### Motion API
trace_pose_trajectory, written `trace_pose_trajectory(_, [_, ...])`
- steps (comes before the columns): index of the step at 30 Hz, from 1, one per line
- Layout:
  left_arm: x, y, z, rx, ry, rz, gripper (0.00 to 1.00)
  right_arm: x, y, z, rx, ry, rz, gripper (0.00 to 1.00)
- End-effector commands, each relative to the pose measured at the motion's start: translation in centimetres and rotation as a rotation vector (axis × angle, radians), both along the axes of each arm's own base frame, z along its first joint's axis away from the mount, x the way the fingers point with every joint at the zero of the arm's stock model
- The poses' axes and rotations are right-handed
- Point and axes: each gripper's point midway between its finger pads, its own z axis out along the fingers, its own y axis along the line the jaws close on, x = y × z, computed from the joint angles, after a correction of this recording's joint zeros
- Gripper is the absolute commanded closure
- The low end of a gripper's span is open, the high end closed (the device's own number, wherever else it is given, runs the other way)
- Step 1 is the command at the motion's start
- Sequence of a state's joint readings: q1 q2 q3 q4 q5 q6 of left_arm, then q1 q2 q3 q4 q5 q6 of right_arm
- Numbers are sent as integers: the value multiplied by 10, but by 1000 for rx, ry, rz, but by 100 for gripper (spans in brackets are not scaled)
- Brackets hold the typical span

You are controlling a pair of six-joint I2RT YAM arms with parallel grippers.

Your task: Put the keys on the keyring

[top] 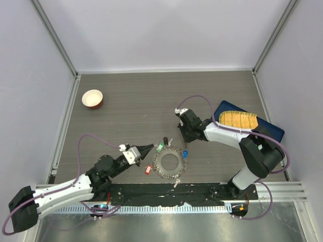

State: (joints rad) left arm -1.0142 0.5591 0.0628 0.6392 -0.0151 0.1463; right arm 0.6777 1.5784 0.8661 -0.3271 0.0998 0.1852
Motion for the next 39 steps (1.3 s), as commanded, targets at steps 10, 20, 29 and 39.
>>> trace_pose_trajectory(10, [8, -15, -20, -37, 343, 47, 43, 29, 18, 40, 139, -175, -15, 61])
trace_pose_trajectory(20, [17, -38, -27, -53, 592, 97, 13, 16, -9, 106, 330, -472, -94, 38])
trace_pose_trajectory(29, [31, -85, -42, -77, 815, 110, 0, -8, -37, 125, 546, -641, -219, 23])
trace_pose_trajectory(39, [59, -99, -61, -82, 820, 364, 8, -12, -76, 100, 542, -701, -422, 21])
